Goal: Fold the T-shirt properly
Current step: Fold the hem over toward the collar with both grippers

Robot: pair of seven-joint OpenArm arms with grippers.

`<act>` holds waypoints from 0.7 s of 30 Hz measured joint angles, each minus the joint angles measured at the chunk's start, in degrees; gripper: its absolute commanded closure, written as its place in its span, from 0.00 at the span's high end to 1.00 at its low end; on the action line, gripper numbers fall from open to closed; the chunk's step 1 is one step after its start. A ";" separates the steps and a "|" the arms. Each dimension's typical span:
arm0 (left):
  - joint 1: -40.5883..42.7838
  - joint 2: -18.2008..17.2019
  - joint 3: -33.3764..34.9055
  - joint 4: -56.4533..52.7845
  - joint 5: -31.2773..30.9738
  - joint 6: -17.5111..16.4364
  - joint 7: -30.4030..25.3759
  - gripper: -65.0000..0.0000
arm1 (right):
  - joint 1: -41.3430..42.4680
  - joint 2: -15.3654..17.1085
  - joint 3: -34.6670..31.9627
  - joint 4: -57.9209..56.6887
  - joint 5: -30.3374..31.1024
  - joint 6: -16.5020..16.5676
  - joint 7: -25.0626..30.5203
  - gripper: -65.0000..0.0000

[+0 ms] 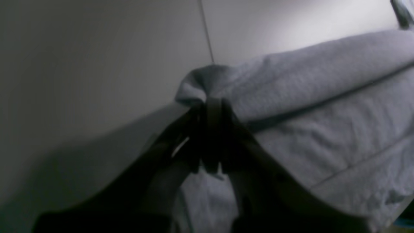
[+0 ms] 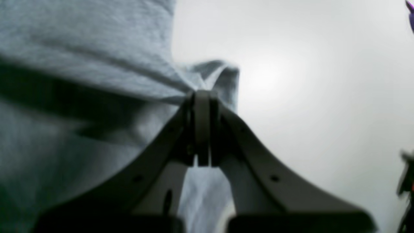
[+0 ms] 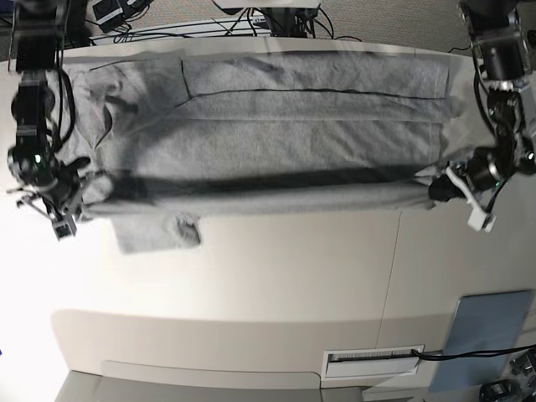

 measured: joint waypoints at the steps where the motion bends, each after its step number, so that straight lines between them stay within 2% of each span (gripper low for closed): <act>1: 1.01 0.00 -0.61 0.61 0.02 0.02 0.24 0.00 | -1.84 0.04 1.44 1.97 0.15 -0.09 -0.20 0.00; 10: 9.81 0.00 -0.92 8.17 -0.52 0.02 0.76 0.00 | -18.23 0.04 11.87 16.74 0.26 -1.27 -2.19 0.00; 15: 12.13 -0.02 -0.92 10.27 -0.57 0.02 0.57 0.00 | -23.21 0.02 14.14 18.93 -0.70 -1.01 0.63 0.00; 17: 11.96 -0.02 -0.92 10.27 -0.61 0.02 0.55 0.00 | -22.67 0.04 14.14 18.93 -1.22 0.68 3.23 0.00; 18: 11.93 -0.02 -0.92 10.27 -0.61 0.02 0.50 0.00 | -22.03 0.04 14.16 18.91 -1.20 2.91 3.80 0.00; 19: 11.96 -0.02 -0.92 10.27 -0.63 0.00 0.50 0.00 | -21.22 0.02 14.16 18.56 -1.25 5.40 4.94 0.06; 20: 11.96 -0.02 -0.92 10.27 -0.61 0.02 0.52 0.00 | -20.22 0.00 14.16 17.77 -1.11 7.63 6.23 0.16; 21: 11.98 -0.02 -0.92 10.27 -0.61 0.02 0.55 0.00 | -19.17 -0.07 14.12 16.83 -0.52 8.24 7.21 0.27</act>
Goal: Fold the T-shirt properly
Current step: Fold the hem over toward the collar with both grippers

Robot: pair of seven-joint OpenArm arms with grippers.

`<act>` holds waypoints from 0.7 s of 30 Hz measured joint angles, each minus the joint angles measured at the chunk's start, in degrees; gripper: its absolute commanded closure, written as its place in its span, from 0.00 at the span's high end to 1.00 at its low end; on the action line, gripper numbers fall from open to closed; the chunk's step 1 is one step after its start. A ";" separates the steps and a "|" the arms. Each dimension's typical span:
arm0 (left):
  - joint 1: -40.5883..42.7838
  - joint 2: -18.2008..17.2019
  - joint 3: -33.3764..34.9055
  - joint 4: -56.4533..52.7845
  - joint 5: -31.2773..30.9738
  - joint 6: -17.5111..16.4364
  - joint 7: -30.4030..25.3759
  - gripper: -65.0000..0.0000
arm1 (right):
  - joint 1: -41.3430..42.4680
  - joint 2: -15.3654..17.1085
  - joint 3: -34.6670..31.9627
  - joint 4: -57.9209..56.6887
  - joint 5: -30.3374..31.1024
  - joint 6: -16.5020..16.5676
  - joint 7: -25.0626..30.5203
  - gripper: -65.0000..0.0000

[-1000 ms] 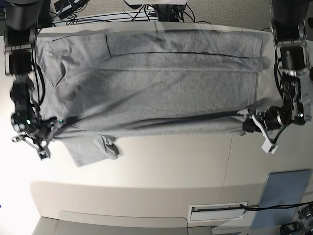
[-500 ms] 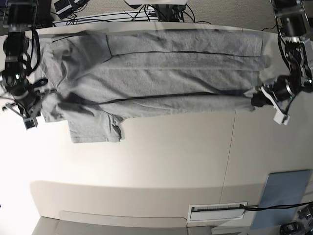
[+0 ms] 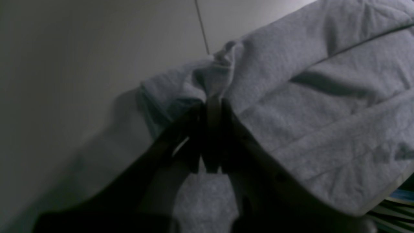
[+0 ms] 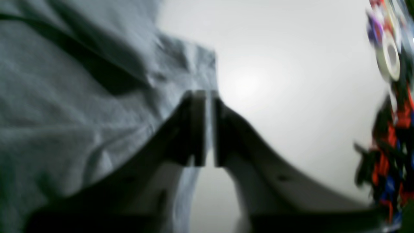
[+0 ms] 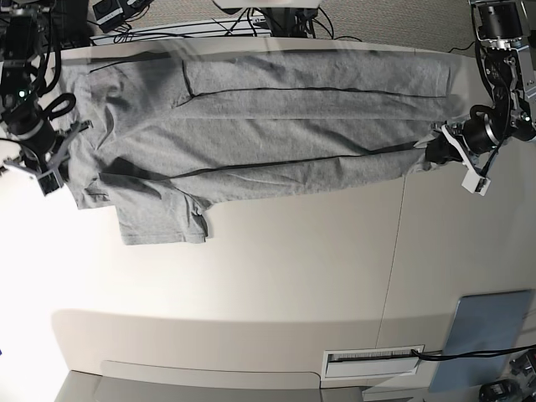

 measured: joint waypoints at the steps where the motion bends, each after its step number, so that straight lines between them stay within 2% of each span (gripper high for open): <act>1: -0.02 0.00 0.00 0.00 0.00 0.00 0.00 0.00 | 1.25 -0.24 -0.04 -1.14 0.48 -0.02 0.92 0.37; 3: -0.02 -0.02 0.00 0.04 -0.02 -0.02 -0.02 0.00 | 4.52 -1.75 0.15 -4.02 3.15 -0.66 0.46 0.46; 5: -0.04 0.00 0.00 0.11 -0.02 -1.38 -0.02 0.00 | 8.04 -2.84 -0.61 -7.26 8.22 -0.42 -3.50 0.46; 8: -0.02 -0.02 0.00 0.11 0.00 -1.31 0.00 0.00 | 13.27 -3.19 -5.18 -13.55 12.79 -0.50 -10.71 0.46; 11: -0.04 0.00 0.00 0.11 0.00 -1.31 0.00 0.00 | 17.55 -3.17 -11.39 -18.73 14.10 -0.66 -12.22 0.46; 13: -0.02 0.00 0.00 0.11 0.76 -1.31 0.02 0.00 | 19.61 -3.30 -14.64 -20.87 14.12 -1.97 -12.59 0.46; 18: -0.02 0.00 0.00 0.11 1.07 -1.31 0.00 0.00 | 21.16 -3.32 -16.90 -22.05 13.00 -3.30 -13.03 0.46; 21: 0.00 0.00 0.00 0.11 1.07 -1.31 0.00 0.00 | 21.16 -3.32 -16.92 -22.05 13.03 -3.48 -14.67 0.31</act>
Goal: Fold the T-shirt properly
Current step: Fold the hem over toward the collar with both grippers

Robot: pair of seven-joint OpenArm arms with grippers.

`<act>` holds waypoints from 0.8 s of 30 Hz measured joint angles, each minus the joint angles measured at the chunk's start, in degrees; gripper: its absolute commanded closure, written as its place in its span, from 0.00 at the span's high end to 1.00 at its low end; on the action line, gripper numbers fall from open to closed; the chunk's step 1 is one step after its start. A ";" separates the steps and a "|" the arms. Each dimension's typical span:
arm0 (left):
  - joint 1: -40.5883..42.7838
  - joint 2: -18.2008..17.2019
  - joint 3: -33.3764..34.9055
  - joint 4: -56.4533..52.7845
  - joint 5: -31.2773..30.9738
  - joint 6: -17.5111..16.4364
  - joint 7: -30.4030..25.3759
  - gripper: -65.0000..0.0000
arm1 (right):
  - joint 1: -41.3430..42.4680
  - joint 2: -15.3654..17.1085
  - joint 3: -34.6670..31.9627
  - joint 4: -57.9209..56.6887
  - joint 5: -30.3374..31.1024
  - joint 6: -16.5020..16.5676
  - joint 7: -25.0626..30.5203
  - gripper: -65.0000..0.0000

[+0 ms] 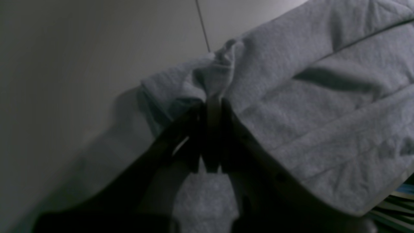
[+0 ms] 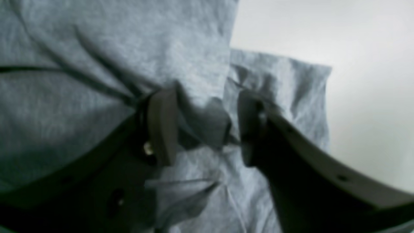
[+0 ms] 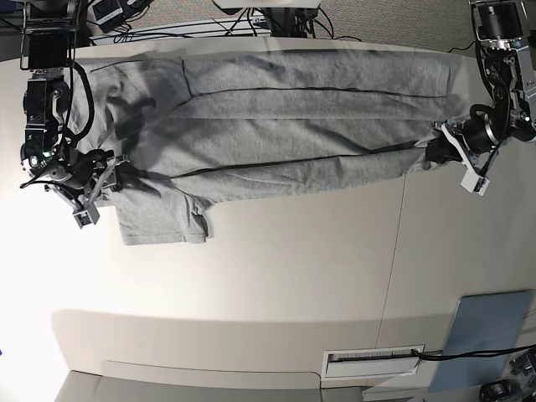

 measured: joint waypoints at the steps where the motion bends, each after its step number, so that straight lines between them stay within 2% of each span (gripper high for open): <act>1: 0.00 0.00 0.00 0.00 0.00 0.00 0.00 0.00 | 0.00 0.00 0.00 0.00 -0.52 0.00 -0.09 0.23; 3: -0.02 0.00 0.00 0.00 0.00 0.00 0.00 0.00 | 0.00 0.02 0.00 0.00 -2.25 0.02 -0.63 0.04; 4: 0.00 0.00 0.00 0.00 0.00 0.00 0.00 0.00 | 0.00 0.02 0.00 -0.02 -3.15 0.00 -0.76 0.00; 8: -0.02 0.00 0.00 0.00 0.00 0.00 0.00 0.00 | -0.15 0.11 0.00 1.40 -5.25 -0.44 -0.90 0.00; 13: 0.00 -0.07 0.00 0.00 0.00 0.00 0.00 0.00 | -0.96 0.83 0.00 10.58 -8.26 -3.76 -1.40 0.00; 17: 0.00 -0.13 0.00 0.13 0.00 0.00 0.02 0.00 | -2.25 1.27 0.26 16.20 -9.79 -4.83 -4.57 0.00; 21: 0.04 -0.13 0.00 1.70 0.02 0.00 1.33 0.00 | -5.99 1.22 0.68 19.80 -10.84 -4.83 -5.35 0.00; 24: 0.20 -0.28 -0.22 3.56 0.02 0.00 1.90 0.00 | -9.97 1.22 3.50 22.32 -10.67 -4.87 -5.68 0.00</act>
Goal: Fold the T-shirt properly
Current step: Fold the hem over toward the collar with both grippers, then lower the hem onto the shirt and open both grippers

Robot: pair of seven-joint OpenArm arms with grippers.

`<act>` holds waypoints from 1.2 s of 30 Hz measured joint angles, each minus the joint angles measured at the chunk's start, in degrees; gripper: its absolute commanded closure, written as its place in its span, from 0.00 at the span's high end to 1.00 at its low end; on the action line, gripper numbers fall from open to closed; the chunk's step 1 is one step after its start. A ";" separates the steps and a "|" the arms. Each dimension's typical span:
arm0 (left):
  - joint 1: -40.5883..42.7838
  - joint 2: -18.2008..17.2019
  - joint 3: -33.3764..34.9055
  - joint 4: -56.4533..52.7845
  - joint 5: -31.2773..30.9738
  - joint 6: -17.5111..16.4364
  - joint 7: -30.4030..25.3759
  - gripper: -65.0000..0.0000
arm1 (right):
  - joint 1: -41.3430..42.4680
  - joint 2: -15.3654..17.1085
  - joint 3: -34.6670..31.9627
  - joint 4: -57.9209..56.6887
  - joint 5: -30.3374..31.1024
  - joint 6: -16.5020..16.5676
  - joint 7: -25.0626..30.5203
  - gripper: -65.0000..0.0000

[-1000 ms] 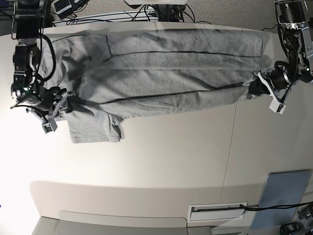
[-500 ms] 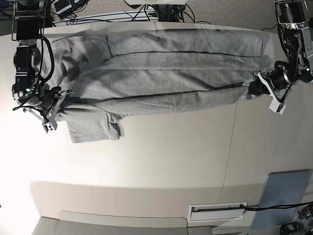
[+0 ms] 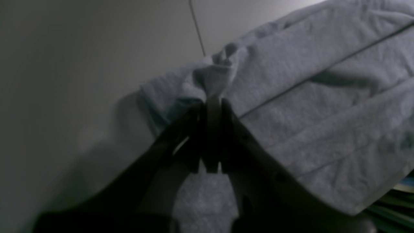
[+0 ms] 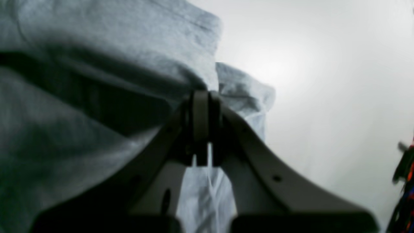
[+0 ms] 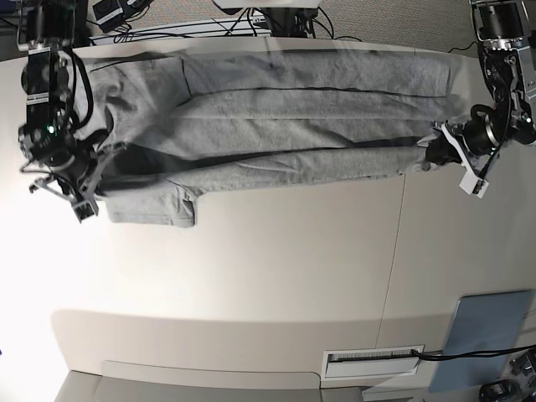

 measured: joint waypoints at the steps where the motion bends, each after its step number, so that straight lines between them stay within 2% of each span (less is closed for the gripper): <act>1: 0.15 0.00 -0.35 0.39 -0.17 0.00 -0.02 0.00 | -1.46 0.00 1.44 1.03 -0.04 -0.07 -0.09 0.00; 8: 1.55 0.02 -2.54 0.72 -0.39 -0.09 1.05 0.00 | -12.31 -0.17 10.95 9.81 2.34 -0.07 -0.31 0.00; 14: 3.54 0.00 -2.58 0.79 -0.42 -0.24 1.57 0.00 | -18.27 -0.31 11.34 12.17 2.21 -0.07 0.00 0.00; 18: 5.38 0.00 -2.58 0.79 -0.42 -1.60 1.68 0.00 | -21.35 -0.37 11.37 12.17 2.01 -0.87 0.50 0.00; 25: 6.47 -0.02 -2.58 0.79 -0.42 -1.57 0.24 0.00 | -22.60 -4.00 11.37 12.11 1.40 -1.01 0.81 0.00; 36: 6.47 -0.04 -2.58 1.16 -0.39 -1.57 0.37 0.00 | -22.56 -4.09 11.37 12.11 -2.03 -0.98 -0.26 0.00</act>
